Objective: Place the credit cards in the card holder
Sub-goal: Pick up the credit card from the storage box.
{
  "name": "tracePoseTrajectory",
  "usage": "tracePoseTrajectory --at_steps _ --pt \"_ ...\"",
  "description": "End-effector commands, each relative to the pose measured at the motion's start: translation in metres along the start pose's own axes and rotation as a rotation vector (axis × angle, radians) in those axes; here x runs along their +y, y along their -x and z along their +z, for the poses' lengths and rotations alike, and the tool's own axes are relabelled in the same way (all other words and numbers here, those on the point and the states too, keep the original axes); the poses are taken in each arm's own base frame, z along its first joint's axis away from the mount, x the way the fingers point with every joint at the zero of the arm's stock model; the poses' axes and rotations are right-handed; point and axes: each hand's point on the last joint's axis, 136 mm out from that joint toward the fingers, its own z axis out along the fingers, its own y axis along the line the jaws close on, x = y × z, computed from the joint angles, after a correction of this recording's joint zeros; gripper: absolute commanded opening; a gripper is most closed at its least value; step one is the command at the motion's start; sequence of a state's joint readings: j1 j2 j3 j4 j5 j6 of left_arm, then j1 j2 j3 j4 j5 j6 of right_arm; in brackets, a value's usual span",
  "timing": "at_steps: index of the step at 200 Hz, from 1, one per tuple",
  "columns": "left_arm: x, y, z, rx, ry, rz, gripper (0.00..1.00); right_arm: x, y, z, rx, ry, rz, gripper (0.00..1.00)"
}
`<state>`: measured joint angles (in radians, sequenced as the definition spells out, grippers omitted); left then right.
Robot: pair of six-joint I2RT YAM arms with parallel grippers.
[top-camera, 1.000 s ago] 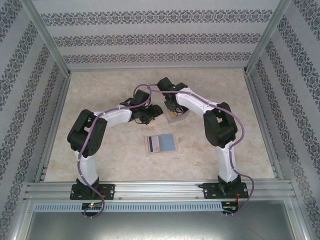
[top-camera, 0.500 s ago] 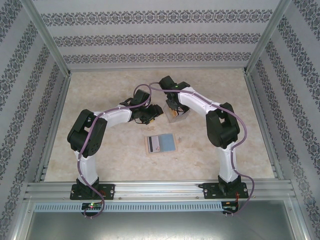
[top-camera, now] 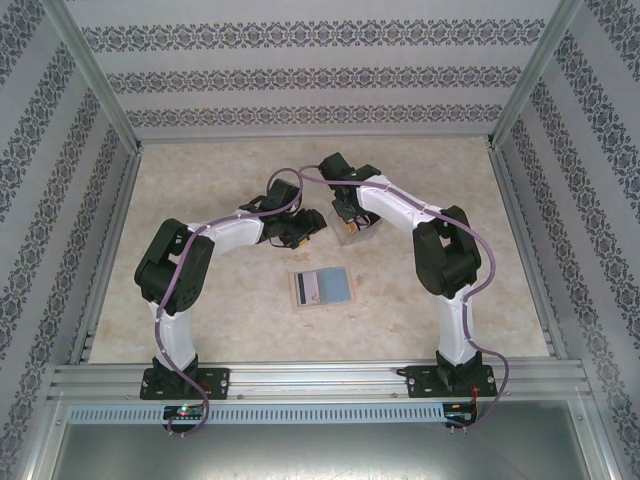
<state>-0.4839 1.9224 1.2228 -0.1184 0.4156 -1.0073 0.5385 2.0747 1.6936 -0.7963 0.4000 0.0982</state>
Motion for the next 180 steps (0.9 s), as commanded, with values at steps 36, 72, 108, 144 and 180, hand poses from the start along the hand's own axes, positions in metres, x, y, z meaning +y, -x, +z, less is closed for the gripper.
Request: tracePoseTrajectory --at_steps 36,72,108,144,180 --pt "-0.004 0.004 -0.006 -0.01 -0.031 -0.008 0.58 -0.013 0.002 -0.014 -0.023 -0.01 0.036 0.07" --pt "-0.004 0.003 -0.007 -0.011 -0.031 -0.009 0.58 -0.009 0.003 -0.019 -0.029 0.027 0.054 0.04" --pt "-0.006 0.005 -0.009 -0.017 -0.036 -0.004 0.58 -0.011 0.006 -0.033 -0.054 0.066 0.105 0.01" --pt "-0.013 0.007 -0.016 -0.031 -0.051 0.011 0.58 -0.022 0.01 -0.062 -0.12 0.112 0.2 0.01" --pt "-0.026 0.012 -0.029 -0.054 -0.104 0.024 0.59 -0.028 0.008 -0.09 -0.174 0.244 0.366 0.01"
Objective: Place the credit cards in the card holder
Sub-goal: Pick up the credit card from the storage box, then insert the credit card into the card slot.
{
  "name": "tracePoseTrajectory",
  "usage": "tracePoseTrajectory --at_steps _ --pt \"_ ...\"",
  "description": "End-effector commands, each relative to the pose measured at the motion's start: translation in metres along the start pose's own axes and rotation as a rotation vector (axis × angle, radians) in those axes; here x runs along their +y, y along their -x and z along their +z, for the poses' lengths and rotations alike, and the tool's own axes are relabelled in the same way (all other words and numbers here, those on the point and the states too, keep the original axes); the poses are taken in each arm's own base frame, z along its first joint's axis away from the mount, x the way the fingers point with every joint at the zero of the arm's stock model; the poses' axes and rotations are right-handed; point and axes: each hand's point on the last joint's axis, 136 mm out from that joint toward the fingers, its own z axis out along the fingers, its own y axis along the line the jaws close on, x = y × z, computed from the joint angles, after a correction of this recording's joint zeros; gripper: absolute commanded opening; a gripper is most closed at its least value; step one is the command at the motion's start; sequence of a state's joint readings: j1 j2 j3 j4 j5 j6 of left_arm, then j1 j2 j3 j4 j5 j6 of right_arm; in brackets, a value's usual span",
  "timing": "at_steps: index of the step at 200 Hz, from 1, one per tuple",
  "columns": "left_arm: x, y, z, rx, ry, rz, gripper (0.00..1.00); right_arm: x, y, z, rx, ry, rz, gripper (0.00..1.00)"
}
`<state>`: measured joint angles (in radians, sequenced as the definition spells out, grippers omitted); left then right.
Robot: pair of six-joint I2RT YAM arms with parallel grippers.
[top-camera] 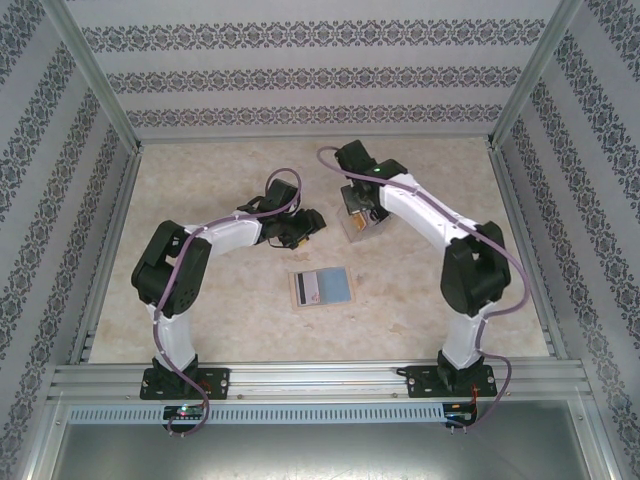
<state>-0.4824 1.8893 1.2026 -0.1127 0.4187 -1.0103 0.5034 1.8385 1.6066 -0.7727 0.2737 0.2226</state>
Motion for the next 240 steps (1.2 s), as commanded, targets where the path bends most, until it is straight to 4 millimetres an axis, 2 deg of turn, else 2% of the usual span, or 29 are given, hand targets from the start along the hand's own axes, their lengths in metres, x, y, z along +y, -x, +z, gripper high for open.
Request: tracePoseTrajectory --at_steps 1,32,61,103,132,177,205,240 --pt "-0.023 0.012 -0.02 -0.046 -0.09 0.023 0.59 -0.001 0.004 -0.023 -0.043 0.109 0.165 0.01" --pt "-0.039 0.016 -0.034 -0.056 -0.18 0.022 0.61 0.002 0.003 -0.042 -0.073 0.392 0.468 0.01" --pt "-0.061 0.017 -0.044 -0.031 -0.328 -0.001 0.65 0.009 0.002 -0.051 -0.067 0.639 0.664 0.01" --pt "-0.091 0.014 -0.05 0.034 -0.482 -0.019 0.68 0.028 -0.005 -0.052 0.006 0.851 0.779 0.01" --pt "-0.104 0.012 -0.049 0.086 -0.541 -0.017 0.67 0.031 -0.008 -0.05 0.02 0.886 0.796 0.01" --pt "-0.105 0.007 -0.049 0.114 -0.56 -0.016 0.56 0.038 -0.007 -0.052 0.036 0.94 0.795 0.01" --pt "-0.11 0.005 -0.054 0.118 -0.582 -0.001 0.42 0.043 -0.007 -0.054 0.049 0.973 0.768 0.01" --pt "-0.112 0.003 -0.058 0.118 -0.589 0.024 0.3 0.045 -0.012 -0.049 0.071 0.972 0.756 0.01"
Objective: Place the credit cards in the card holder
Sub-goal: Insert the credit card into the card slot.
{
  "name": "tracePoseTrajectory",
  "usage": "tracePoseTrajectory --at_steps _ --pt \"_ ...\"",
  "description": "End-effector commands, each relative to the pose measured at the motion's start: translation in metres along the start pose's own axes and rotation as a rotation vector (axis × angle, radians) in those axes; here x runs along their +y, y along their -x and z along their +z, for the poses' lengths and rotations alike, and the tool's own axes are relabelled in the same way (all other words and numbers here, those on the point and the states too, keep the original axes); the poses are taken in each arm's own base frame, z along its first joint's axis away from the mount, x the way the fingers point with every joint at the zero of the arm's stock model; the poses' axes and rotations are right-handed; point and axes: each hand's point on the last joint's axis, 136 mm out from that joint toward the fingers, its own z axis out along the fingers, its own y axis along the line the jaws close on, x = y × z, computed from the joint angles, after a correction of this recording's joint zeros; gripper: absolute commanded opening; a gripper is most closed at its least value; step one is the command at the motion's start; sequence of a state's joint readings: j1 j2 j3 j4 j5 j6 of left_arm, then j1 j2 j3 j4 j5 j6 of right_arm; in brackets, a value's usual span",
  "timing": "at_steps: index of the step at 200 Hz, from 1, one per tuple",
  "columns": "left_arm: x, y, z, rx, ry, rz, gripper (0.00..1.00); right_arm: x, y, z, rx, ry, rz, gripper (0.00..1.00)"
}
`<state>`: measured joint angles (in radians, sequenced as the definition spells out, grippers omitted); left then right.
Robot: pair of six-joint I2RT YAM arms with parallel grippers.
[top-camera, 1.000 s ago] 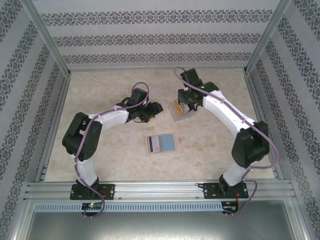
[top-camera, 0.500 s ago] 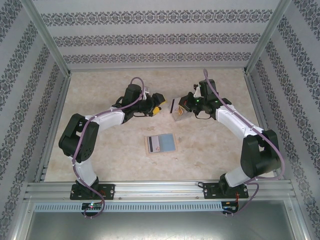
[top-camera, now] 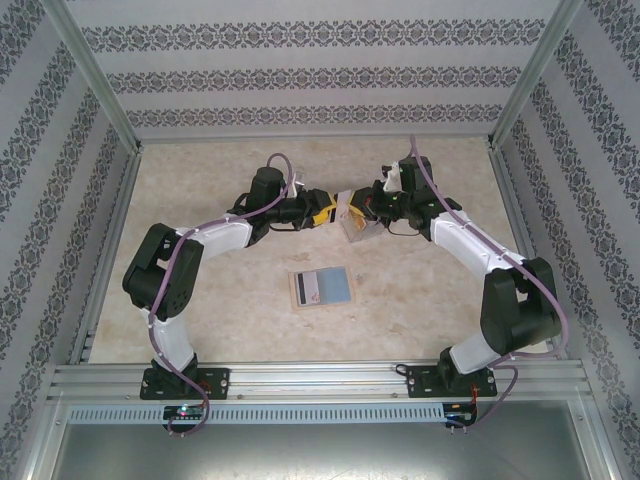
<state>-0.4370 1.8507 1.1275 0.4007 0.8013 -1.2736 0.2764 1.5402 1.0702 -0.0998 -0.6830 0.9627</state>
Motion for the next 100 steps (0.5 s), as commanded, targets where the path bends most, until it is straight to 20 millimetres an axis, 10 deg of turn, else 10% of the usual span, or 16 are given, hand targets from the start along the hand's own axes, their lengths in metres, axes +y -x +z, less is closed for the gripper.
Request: tracePoseTrajectory --at_steps 1,57,100 --pt "-0.02 0.0 -0.006 0.005 -0.059 0.062 0.3 -0.005 -0.002 0.003 0.031 0.015 -0.003 0.01" --pt "-0.02 -0.006 -0.013 -0.005 -0.062 0.045 0.0 -0.021 -0.004 0.007 0.032 -0.029 0.02 0.07" --pt "0.004 -0.009 -0.023 -0.064 -0.002 -0.069 0.0 -0.031 -0.007 0.004 0.018 -0.078 0.008 0.19"
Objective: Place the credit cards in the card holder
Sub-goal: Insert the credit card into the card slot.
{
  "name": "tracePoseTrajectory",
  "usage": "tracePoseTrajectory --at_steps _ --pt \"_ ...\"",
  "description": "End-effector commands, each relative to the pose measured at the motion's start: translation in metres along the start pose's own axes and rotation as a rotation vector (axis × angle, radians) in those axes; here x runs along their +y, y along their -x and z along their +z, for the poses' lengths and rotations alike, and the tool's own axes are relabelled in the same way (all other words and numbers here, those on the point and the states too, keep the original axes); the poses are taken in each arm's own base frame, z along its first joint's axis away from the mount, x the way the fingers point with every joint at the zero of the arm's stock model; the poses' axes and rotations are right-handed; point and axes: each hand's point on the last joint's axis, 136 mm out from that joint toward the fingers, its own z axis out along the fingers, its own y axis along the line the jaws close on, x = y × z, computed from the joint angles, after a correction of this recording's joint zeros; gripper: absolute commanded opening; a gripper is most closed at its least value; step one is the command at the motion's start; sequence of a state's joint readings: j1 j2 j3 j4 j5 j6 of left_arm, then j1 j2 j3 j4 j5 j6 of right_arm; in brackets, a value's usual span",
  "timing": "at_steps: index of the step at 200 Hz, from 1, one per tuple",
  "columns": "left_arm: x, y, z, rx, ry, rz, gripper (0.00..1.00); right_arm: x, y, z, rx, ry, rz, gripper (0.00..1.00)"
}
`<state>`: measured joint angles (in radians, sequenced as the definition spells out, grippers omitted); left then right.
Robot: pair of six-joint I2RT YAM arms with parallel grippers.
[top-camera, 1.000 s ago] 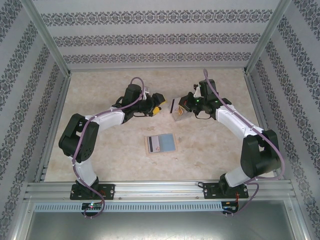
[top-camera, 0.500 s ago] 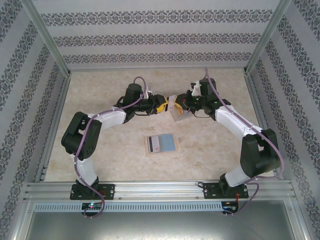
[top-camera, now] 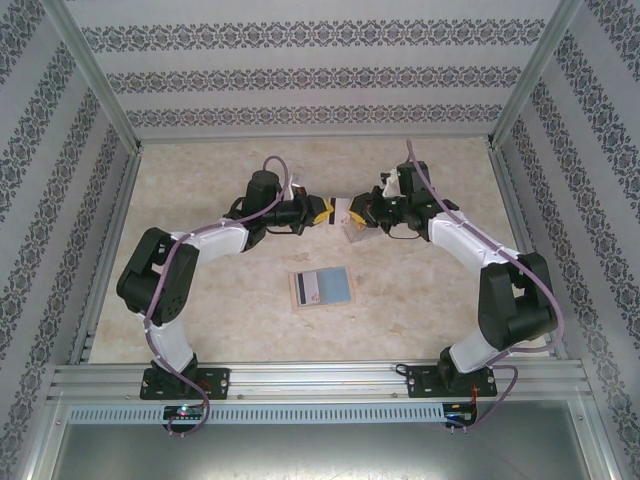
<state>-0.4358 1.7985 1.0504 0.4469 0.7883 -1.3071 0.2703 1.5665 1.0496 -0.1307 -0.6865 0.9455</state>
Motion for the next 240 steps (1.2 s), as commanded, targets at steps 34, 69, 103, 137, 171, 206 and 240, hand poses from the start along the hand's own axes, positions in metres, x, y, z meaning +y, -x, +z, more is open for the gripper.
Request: tracePoseTrajectory --at_steps 34,69,103,137,171,206,240 --pt "0.035 -0.011 -0.03 -0.11 0.128 -0.216 0.0 -0.031 -0.018 -0.002 -0.001 -0.145 -0.062 0.26" --pt "0.059 -0.026 -0.046 -0.146 0.183 -0.36 0.0 -0.041 -0.038 0.001 0.018 -0.224 -0.121 0.28" --pt "0.071 -0.036 -0.055 -0.164 0.2 -0.403 0.0 -0.046 -0.058 0.005 0.037 -0.277 -0.2 0.28" --pt "0.088 -0.054 -0.066 -0.173 0.277 -0.391 0.0 -0.061 -0.079 0.007 0.057 -0.329 -0.245 0.28" --pt "0.094 -0.069 -0.073 -0.185 0.336 -0.253 0.0 -0.078 -0.101 0.014 0.112 -0.355 -0.274 0.29" --pt "0.086 -0.087 -0.065 -0.163 0.37 0.118 0.0 -0.098 -0.113 0.018 0.145 -0.388 -0.33 0.29" --pt "0.09 -0.098 -0.061 -0.199 0.394 0.255 0.0 -0.121 -0.113 0.017 0.137 -0.458 -0.358 0.28"
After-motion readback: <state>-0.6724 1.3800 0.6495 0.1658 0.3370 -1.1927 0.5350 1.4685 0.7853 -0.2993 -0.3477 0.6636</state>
